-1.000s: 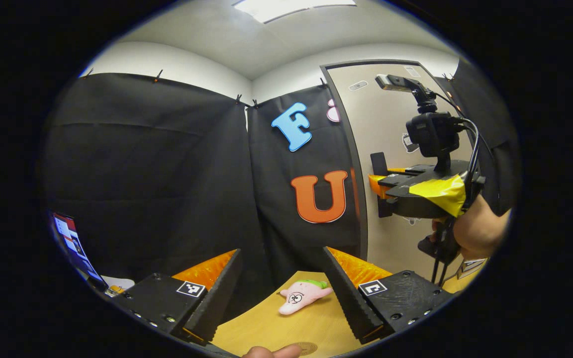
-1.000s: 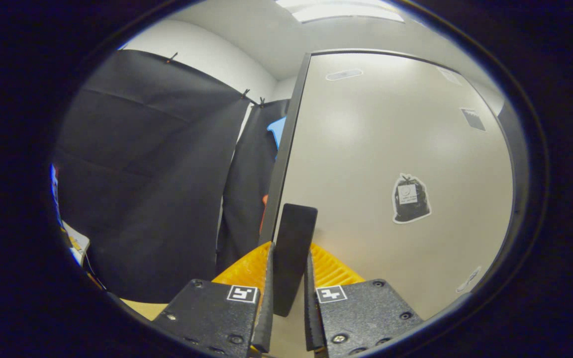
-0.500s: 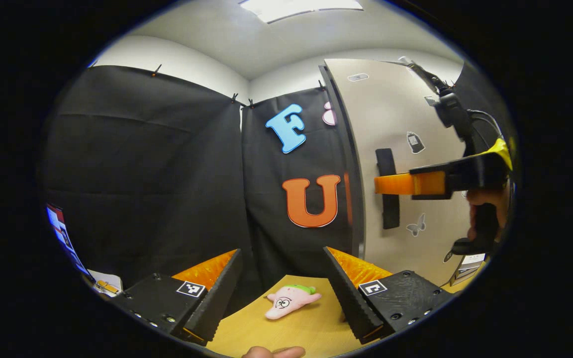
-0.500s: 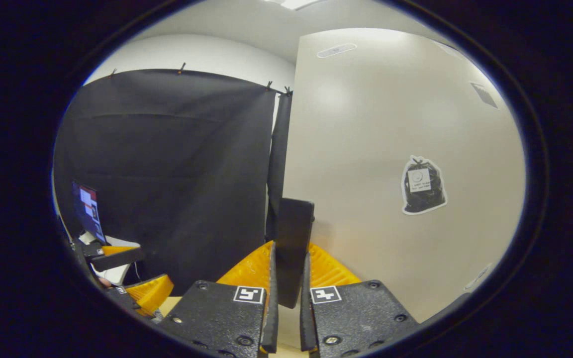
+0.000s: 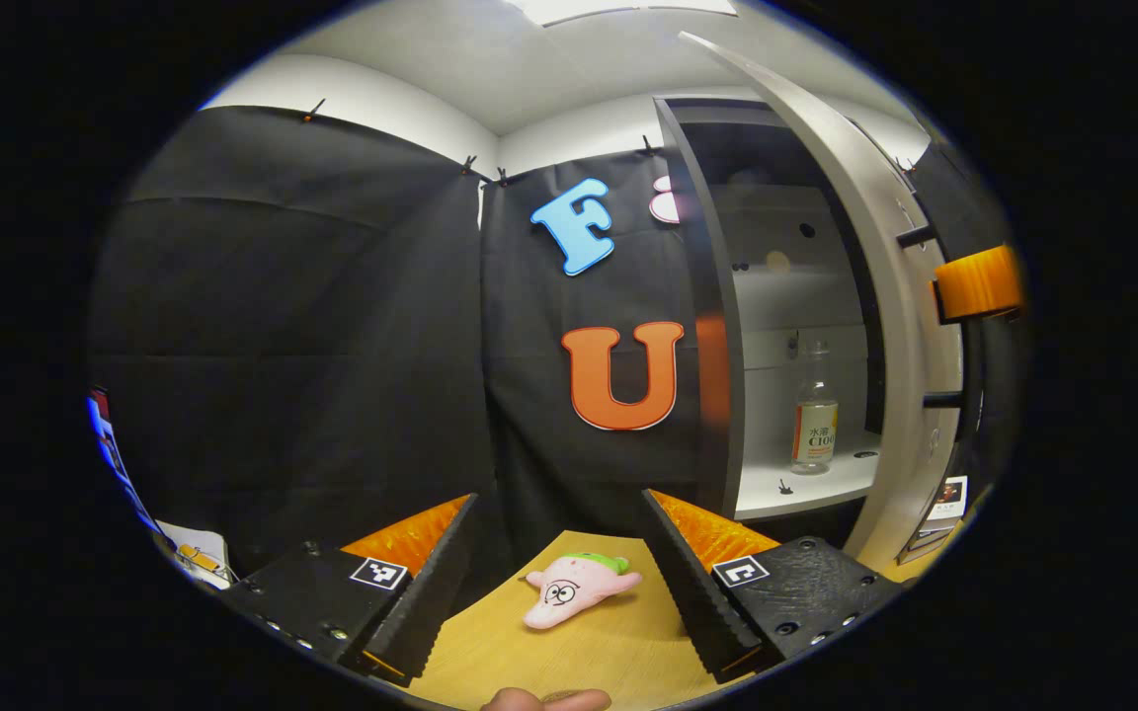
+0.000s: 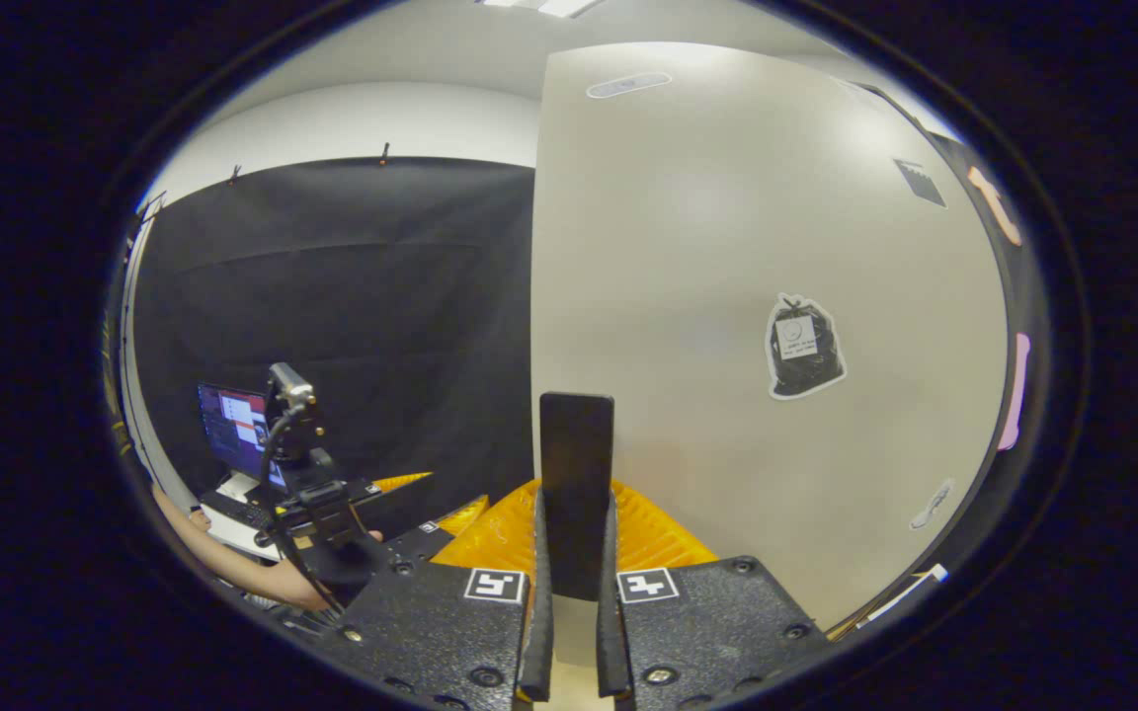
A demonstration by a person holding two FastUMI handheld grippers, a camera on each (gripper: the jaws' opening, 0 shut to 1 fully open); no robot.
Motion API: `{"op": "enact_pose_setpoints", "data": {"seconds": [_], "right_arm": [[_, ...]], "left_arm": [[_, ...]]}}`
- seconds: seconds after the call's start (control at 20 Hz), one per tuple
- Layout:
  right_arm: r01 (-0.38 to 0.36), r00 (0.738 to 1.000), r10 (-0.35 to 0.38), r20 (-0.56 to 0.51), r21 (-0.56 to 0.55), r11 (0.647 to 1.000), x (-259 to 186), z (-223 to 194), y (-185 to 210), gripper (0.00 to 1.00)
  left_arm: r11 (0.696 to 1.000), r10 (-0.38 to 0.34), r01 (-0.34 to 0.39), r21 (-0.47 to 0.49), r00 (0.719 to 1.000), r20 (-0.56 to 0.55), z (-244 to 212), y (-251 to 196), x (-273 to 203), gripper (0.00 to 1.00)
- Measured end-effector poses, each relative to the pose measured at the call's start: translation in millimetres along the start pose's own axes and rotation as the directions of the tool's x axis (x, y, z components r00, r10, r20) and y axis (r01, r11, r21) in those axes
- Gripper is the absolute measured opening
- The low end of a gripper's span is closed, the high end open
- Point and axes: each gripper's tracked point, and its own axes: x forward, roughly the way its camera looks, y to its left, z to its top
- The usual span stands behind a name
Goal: Open the cabinet door with the right hand, grasp the bottle in the cabinet with the left hand and place it on the coaster, then close the cabinet door with the right hand.
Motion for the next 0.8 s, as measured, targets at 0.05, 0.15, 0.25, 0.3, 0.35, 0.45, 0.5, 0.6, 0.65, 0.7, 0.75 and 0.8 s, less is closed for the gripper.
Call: {"op": "enact_pose_setpoints", "data": {"seconds": [0.05, 0.15, 0.25, 0.3, 0.35, 0.45, 0.5, 0.6, 0.65, 0.7, 0.75, 0.8], "right_arm": [[-0.006, 1.000, 0.006, -0.001, 0.001, 1.000, -0.3, 0.7, 0.2, 0.21], [-0.012, 1.000, 0.012, 0.000, 0.005, 1.000, -2.1, 2.5, -1.6, 0.21], [-0.009, 1.000, 0.009, 0.000, 0.011, 1.000, -4.5, 5.8, -1.9, 0.20], [-0.006, 1.000, 0.006, -0.001, 0.011, 1.000, -5.3, 6.5, -2.7, 0.20], [-0.001, 1.000, 0.001, -0.002, 0.010, 1.000, -6.1, 7.6, -3.4, 0.20], [0.011, 1.000, -0.011, -0.011, 0.014, 1.000, -5.7, 10.0, -3.3, 0.20], [0.023, 1.000, -0.023, -0.015, 0.015, 1.000, -4.3, 12.3, -4.3, 0.20], [0.045, 0.999, -0.044, -0.020, 0.013, 0.999, -10.5, 9.2, -6.1, 0.21], [0.049, 0.999, -0.049, -0.019, 0.007, 0.999, -13.5, 9.1, -7.1, 0.21], [0.051, 0.999, -0.050, -0.017, 0.014, 0.999, -17.5, 9.3, -8.1, 0.21], [0.053, 0.998, -0.053, -0.018, 0.031, 0.998, -25.5, 10.1, -5.5, 0.21], [0.064, 0.998, -0.063, -0.017, 0.040, 0.997, -33.7, 11.0, -4.4, 0.21]], "left_arm": [[1.000, -0.023, 0.023, 0.003, 1.000, -0.002, -0.6, -5.2, 2.9, 0.96], [0.997, -0.072, 0.072, 0.002, 0.997, -0.005, -3.2, -21.3, 7.4, 0.96], [0.991, -0.134, 0.134, 0.001, 0.991, -0.016, -5.8, -42.7, 11.4, 0.96], [0.985, -0.172, 0.172, -0.006, 0.985, -0.027, -6.3, -55.5, 13.1, 0.96], [0.978, -0.209, 0.209, -0.014, 0.977, -0.031, -7.8, -71.7, 14.5, 0.96], [0.962, -0.272, 0.271, -0.030, 0.962, -0.025, -4.7, -99.6, 16.8, 0.96], [0.953, -0.300, 0.300, -0.033, 0.954, -0.013, -0.8, -113.9, 19.0, 0.96], [0.939, -0.342, 0.342, -0.024, 0.940, -0.010, 1.9, -140.4, 27.5, 0.96], [0.936, -0.352, 0.352, -0.023, 0.936, -0.006, 5.9, -149.8, 30.6, 0.96], [0.931, -0.364, 0.364, -0.026, 0.931, -0.001, 9.4, -158.8, 34.0, 0.96], [0.924, -0.381, 0.381, -0.032, 0.925, 0.004, 12.3, -172.4, 34.4, 0.96], [0.916, -0.400, 0.399, -0.036, 0.917, 0.005, 14.4, -185.1, 37.3, 0.96]]}}
